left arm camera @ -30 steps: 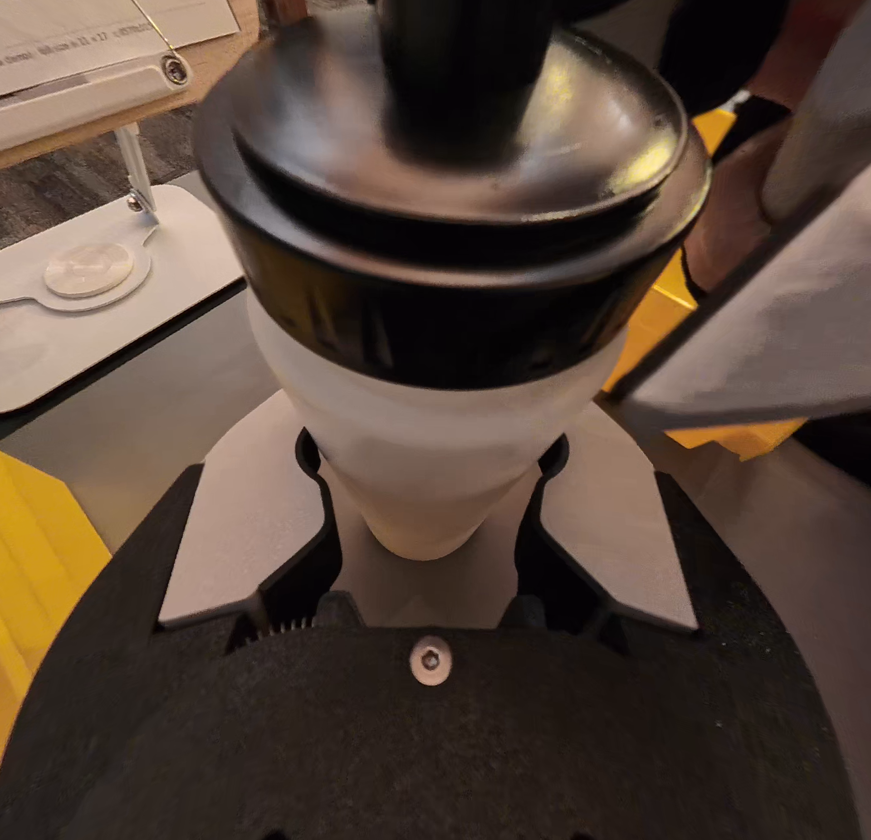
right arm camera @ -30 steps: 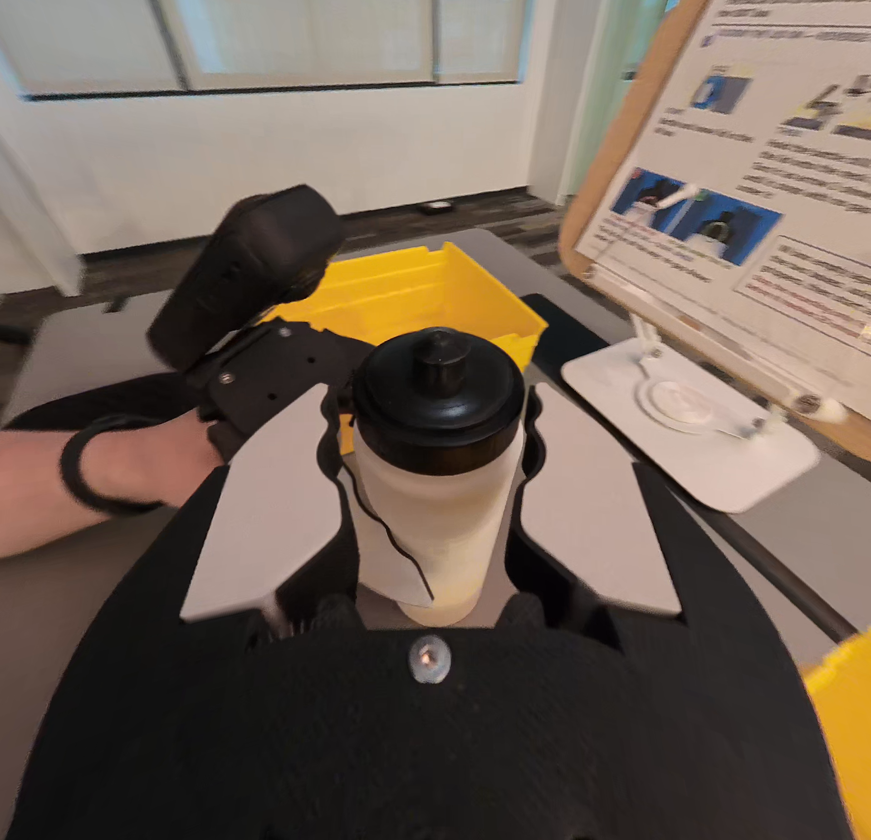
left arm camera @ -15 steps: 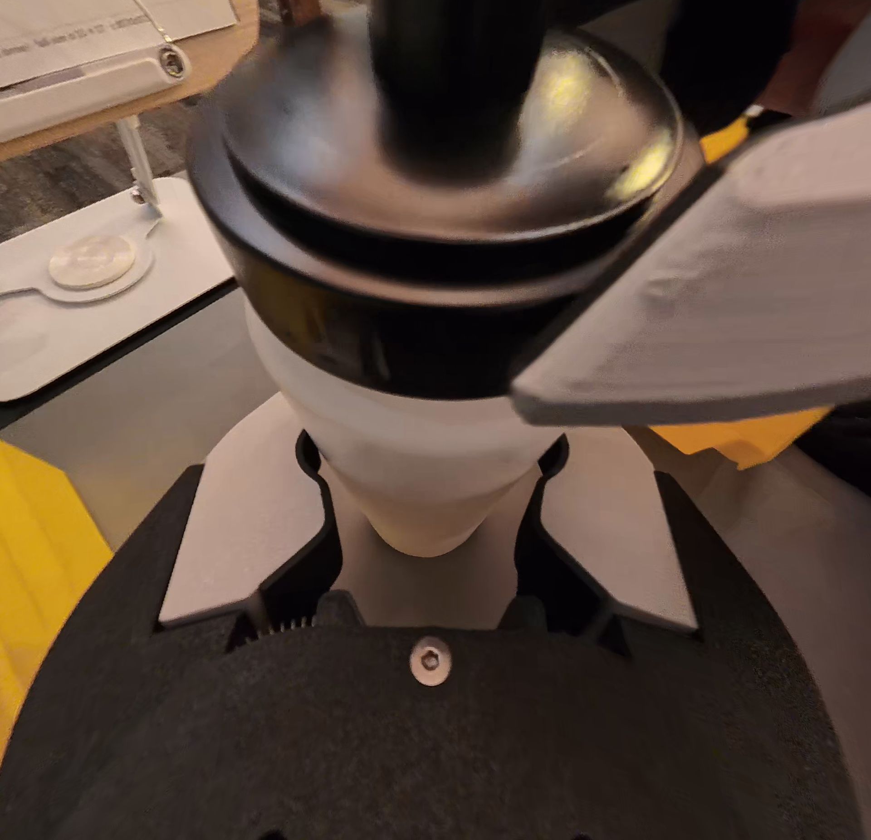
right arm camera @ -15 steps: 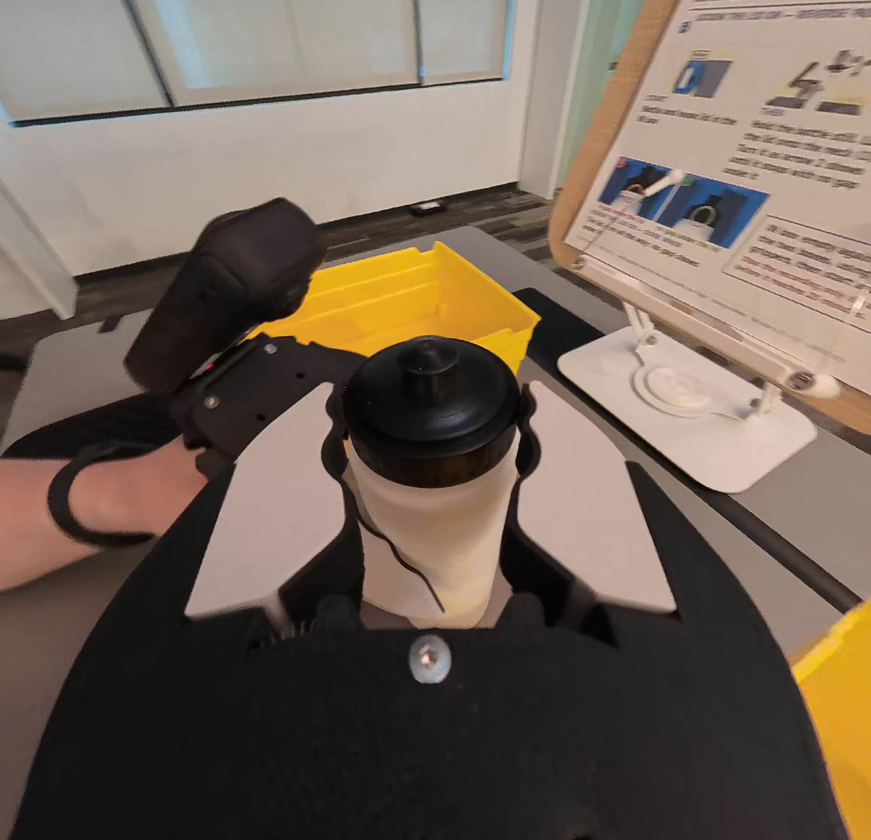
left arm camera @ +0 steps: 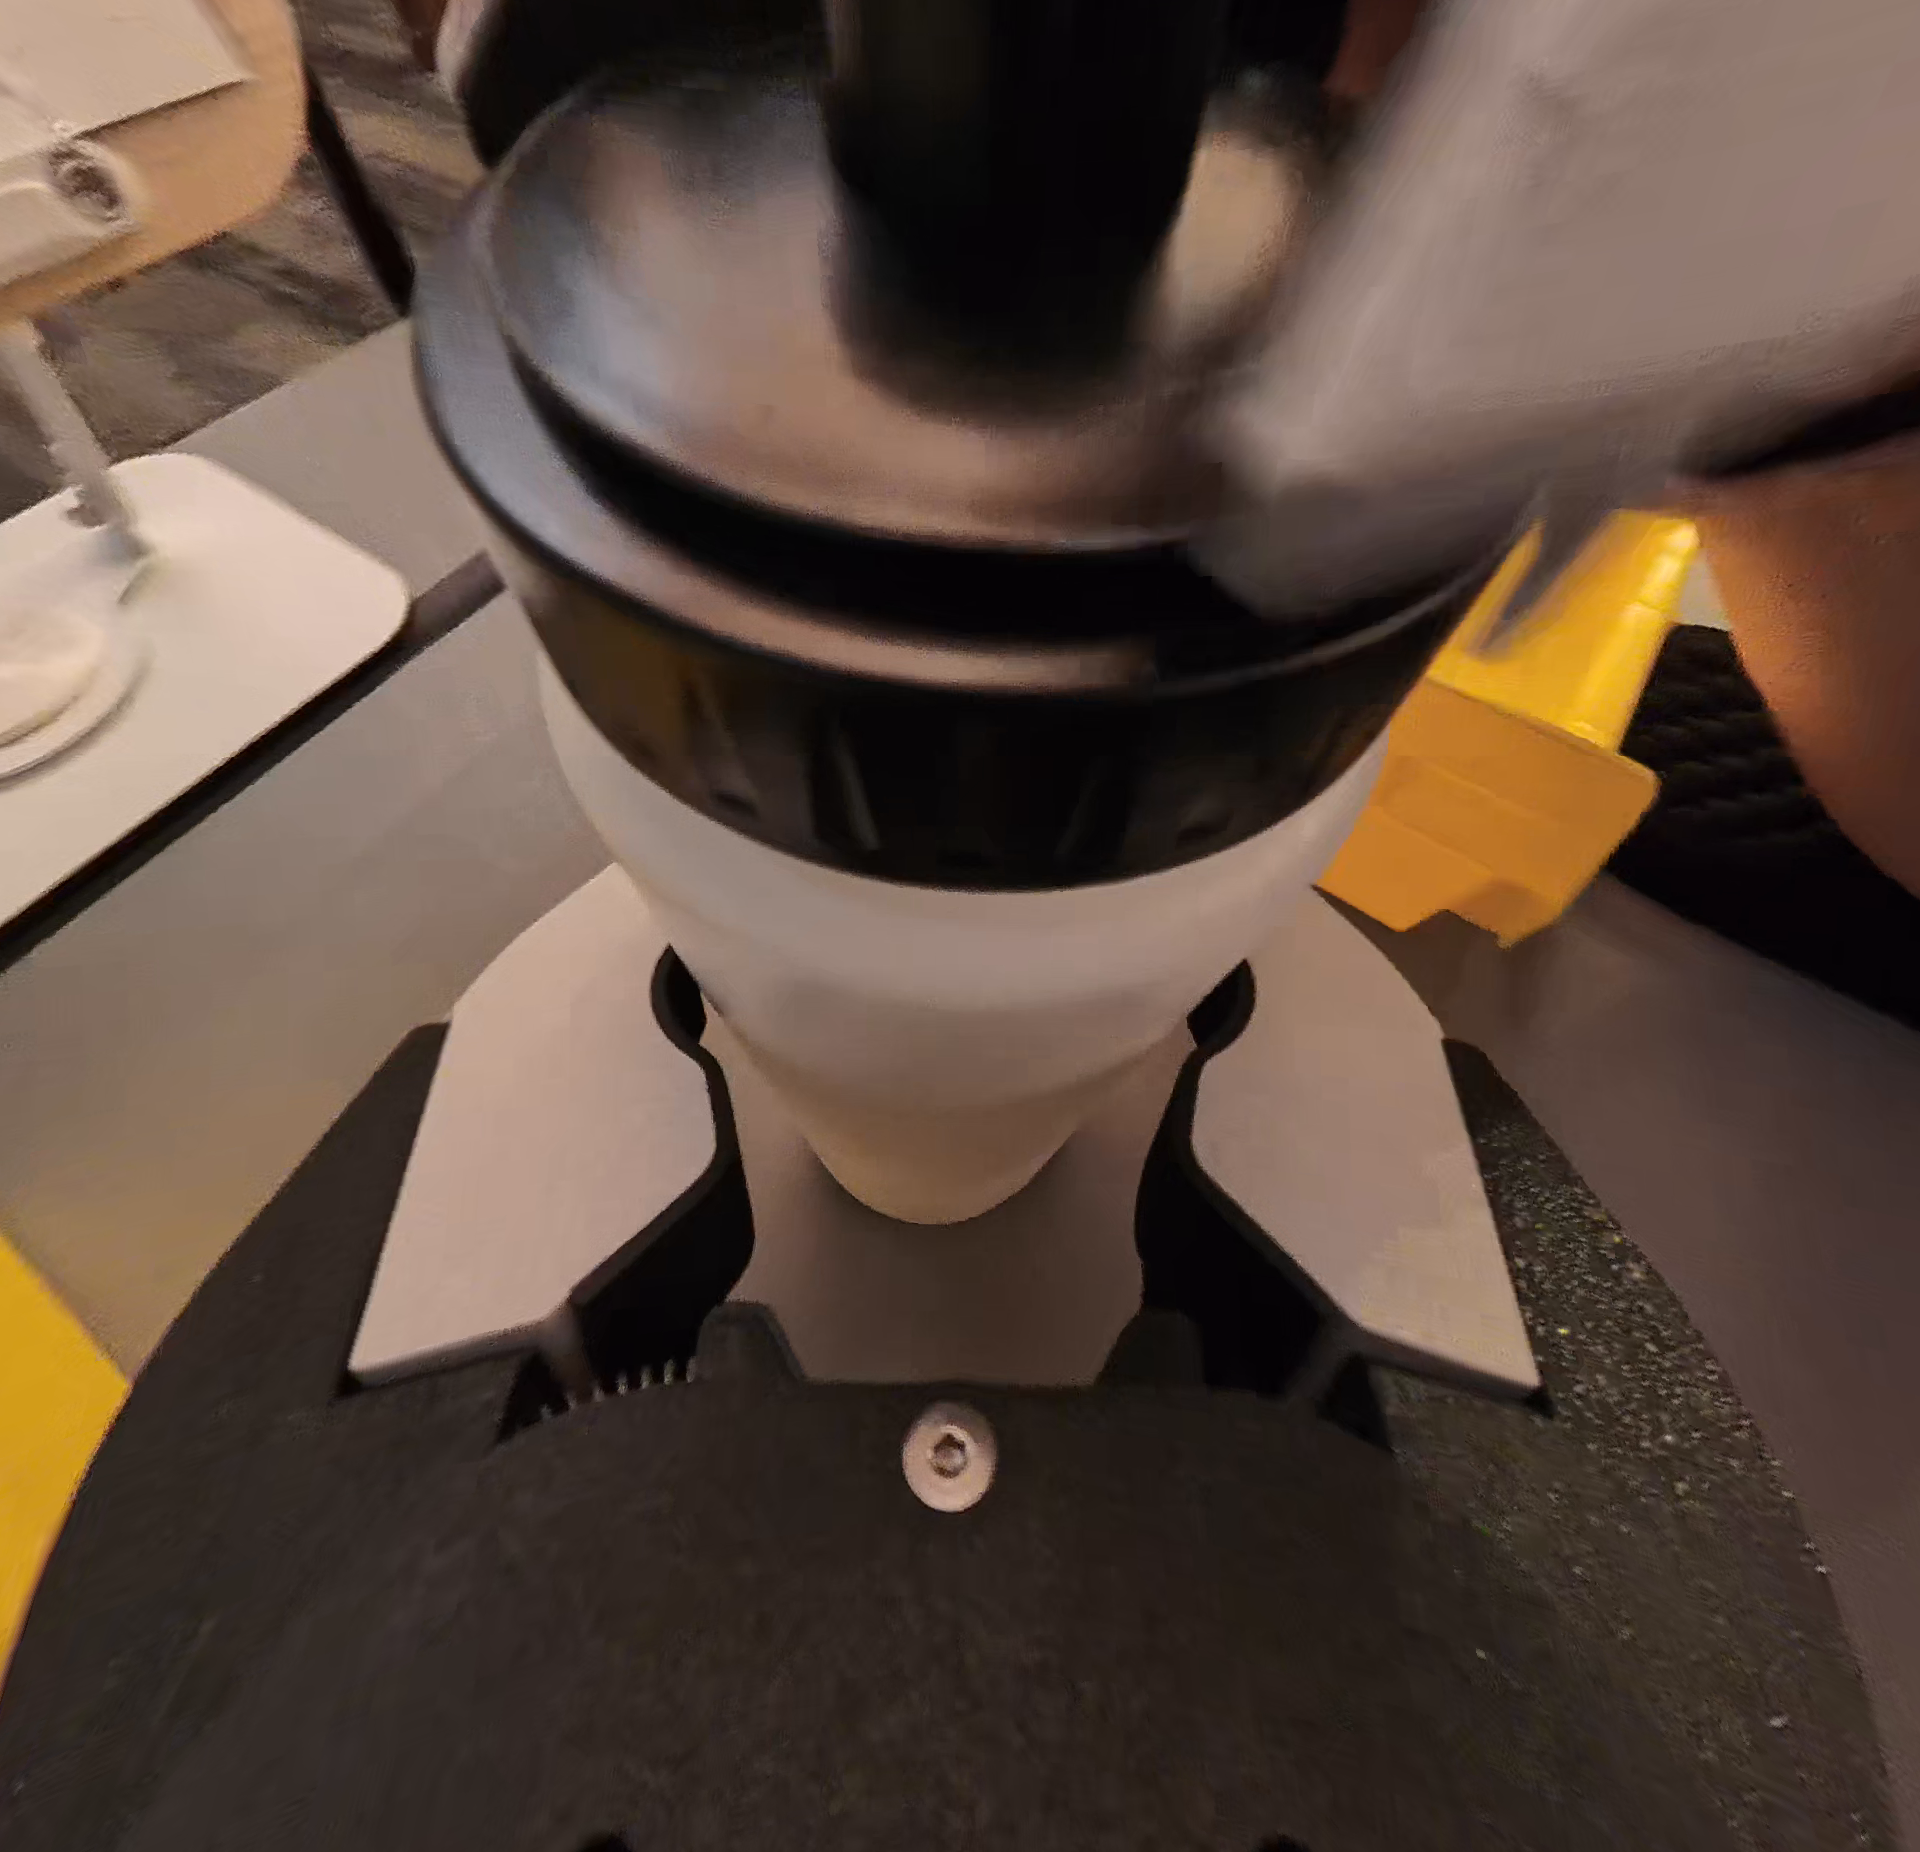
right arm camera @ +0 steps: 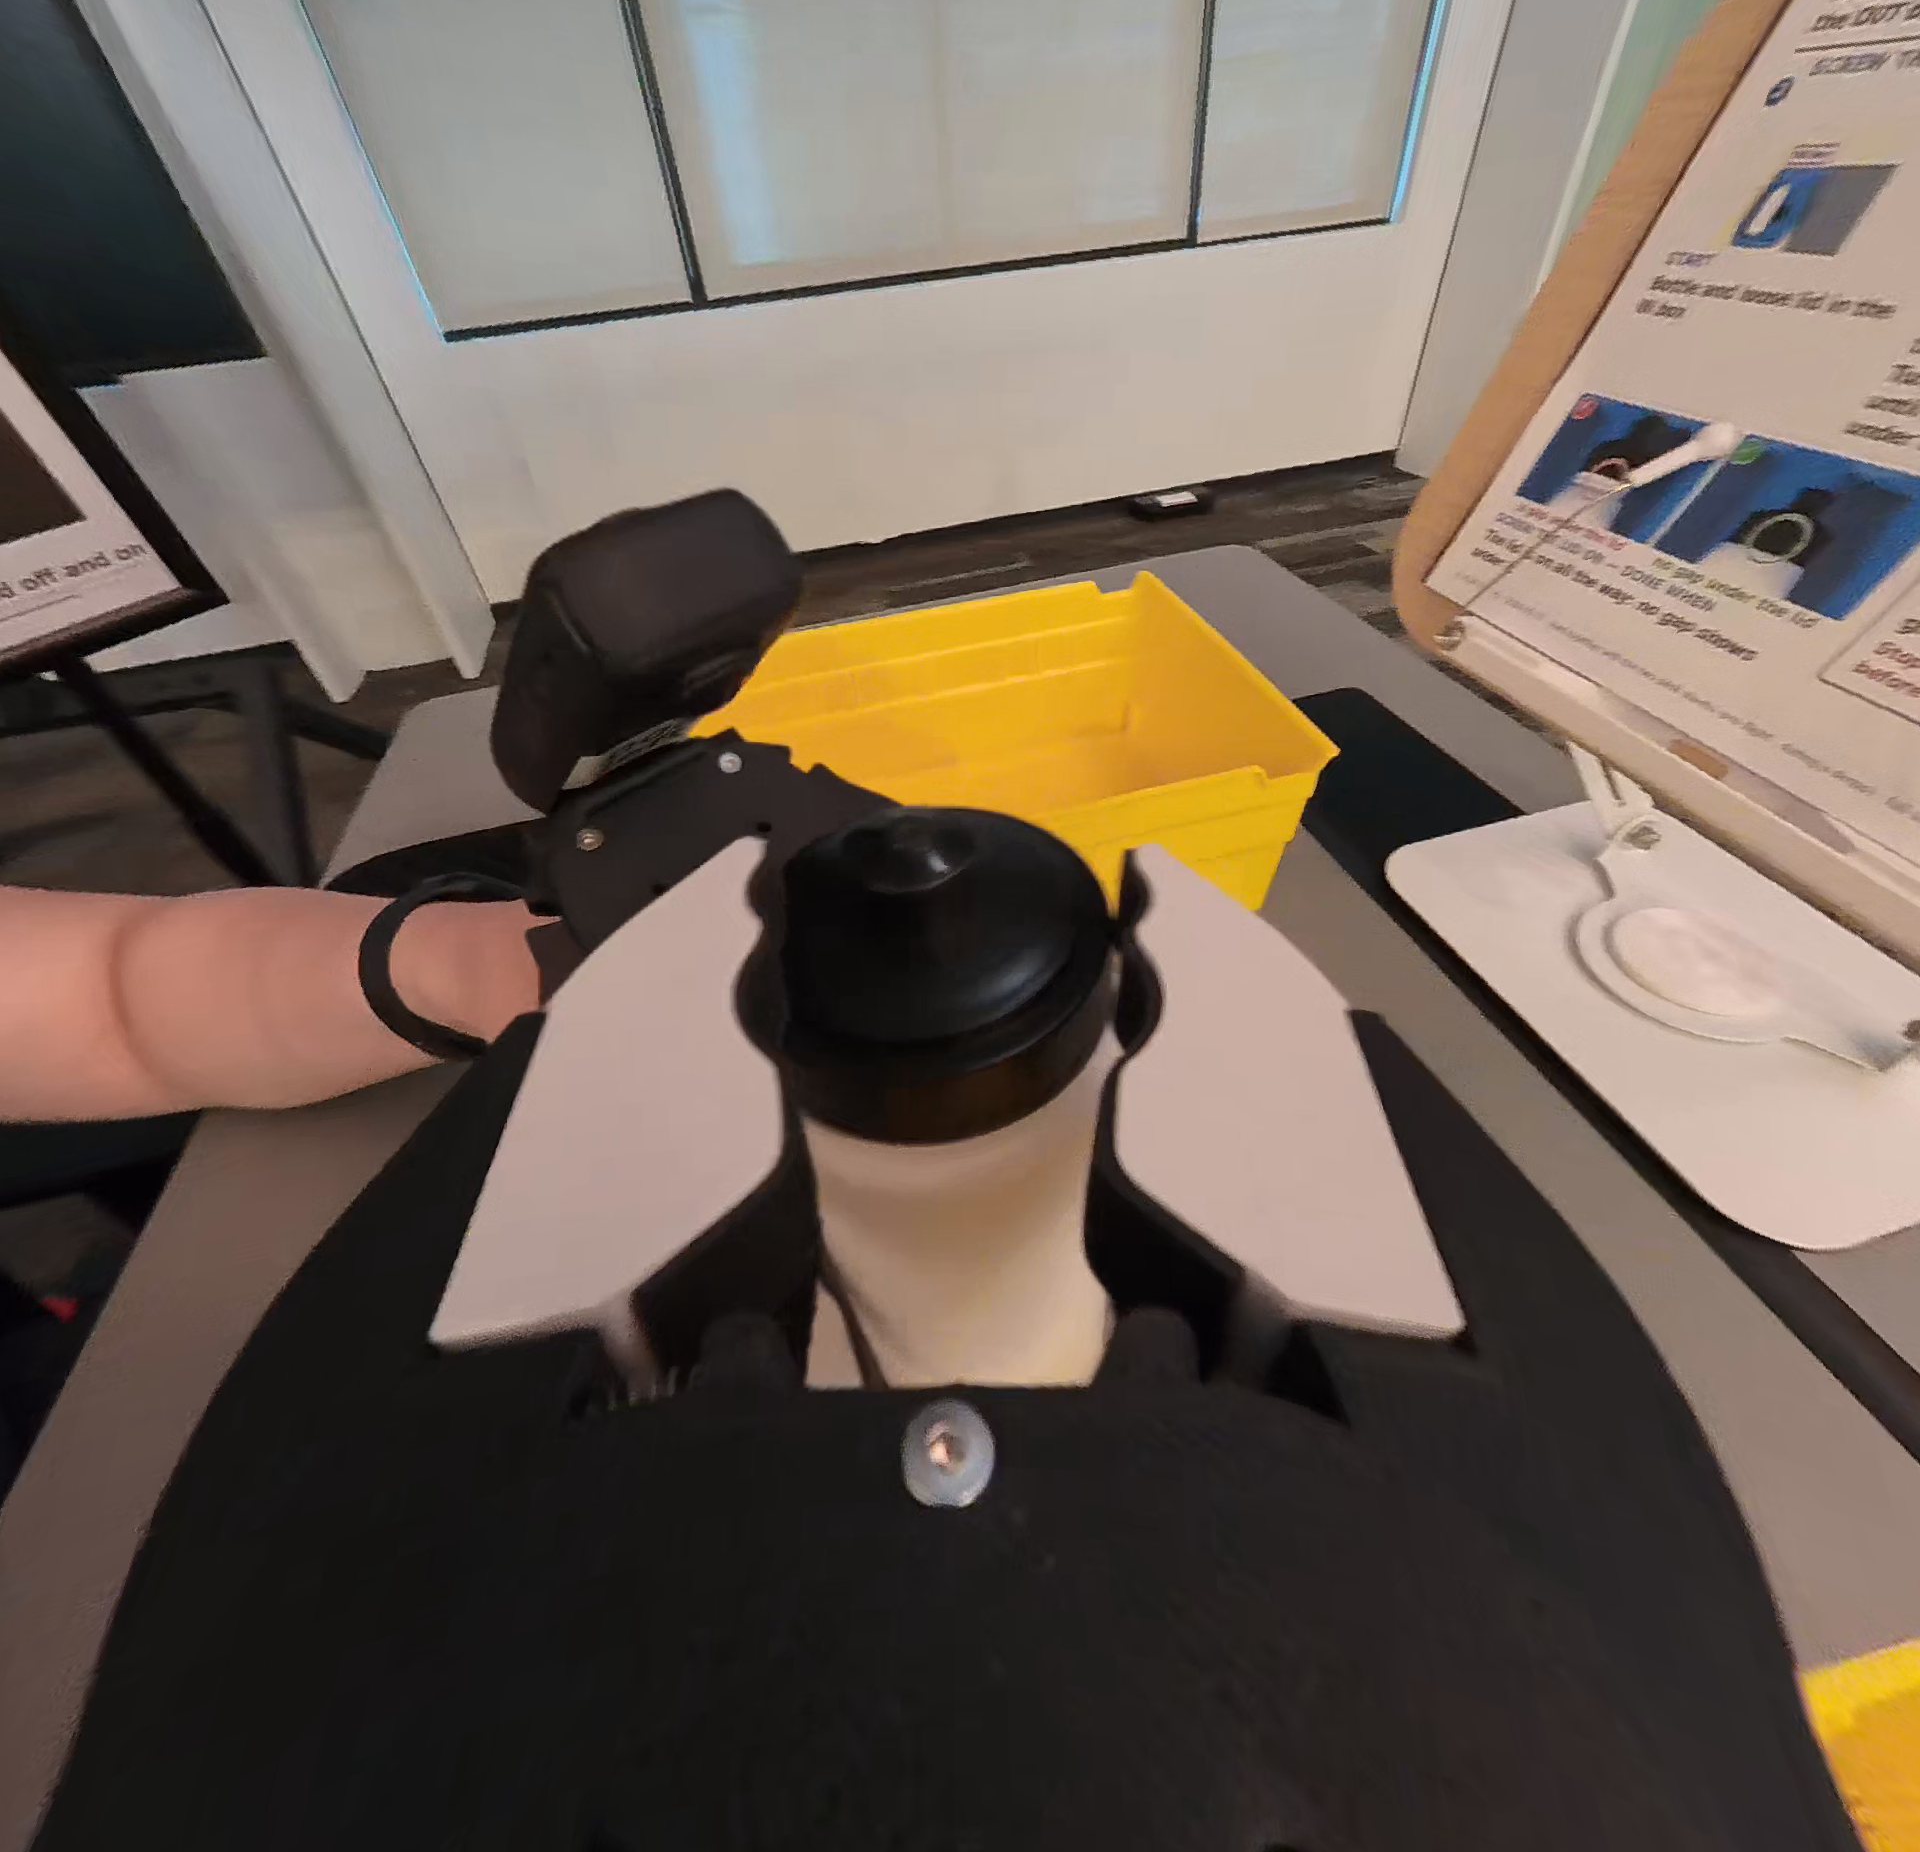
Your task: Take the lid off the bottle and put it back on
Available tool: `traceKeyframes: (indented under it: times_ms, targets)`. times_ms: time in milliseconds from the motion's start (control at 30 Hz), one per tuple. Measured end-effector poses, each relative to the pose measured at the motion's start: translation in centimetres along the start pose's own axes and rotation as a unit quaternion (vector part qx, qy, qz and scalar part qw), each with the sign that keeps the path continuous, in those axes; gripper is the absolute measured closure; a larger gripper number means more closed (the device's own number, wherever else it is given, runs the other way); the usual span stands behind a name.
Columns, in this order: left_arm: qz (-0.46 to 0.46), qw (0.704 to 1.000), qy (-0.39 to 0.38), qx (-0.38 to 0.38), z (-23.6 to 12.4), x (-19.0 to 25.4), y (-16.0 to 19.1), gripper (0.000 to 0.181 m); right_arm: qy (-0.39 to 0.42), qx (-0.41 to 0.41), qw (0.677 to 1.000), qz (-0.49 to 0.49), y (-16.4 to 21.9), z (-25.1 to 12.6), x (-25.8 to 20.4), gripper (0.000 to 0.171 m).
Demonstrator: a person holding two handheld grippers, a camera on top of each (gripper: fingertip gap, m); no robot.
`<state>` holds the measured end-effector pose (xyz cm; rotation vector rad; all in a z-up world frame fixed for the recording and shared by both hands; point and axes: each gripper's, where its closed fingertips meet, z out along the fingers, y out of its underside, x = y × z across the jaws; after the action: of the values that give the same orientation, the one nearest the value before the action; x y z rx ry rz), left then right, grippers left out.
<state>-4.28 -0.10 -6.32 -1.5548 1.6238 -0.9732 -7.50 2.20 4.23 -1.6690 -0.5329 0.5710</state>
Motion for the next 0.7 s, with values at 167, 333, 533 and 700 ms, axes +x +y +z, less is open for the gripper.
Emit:
traceKeyframes:
  times_ms: [167, 333, 533, 700]
  targets:
    - [0.009, 1.0, -0.011, -0.007, 0.1, 0.2, 0.0, 0.088, 0.004, -0.014, 1.0, -0.001, -0.3, -0.7, -0.2, 0.127]
    - [0.01, 1.0, -0.008, -0.007, 0.0, 0.2, 0.0, 0.088, 0.022, -0.009, 0.999, -0.026, -1.4, -1.6, -0.2, 0.097]
    - [0.018, 1.0, 0.02, -0.008, 0.1, 0.9, 0.1, 0.088, -0.025, -0.064, 0.997, -0.028, 1.1, -0.9, -0.8, 0.092]
    - [-0.006, 1.0, -0.014, -0.008, -0.1, -0.3, 0.1, 0.088, 0.012, -0.057, 0.998, -0.012, 1.0, 0.0, -0.4, 0.098]
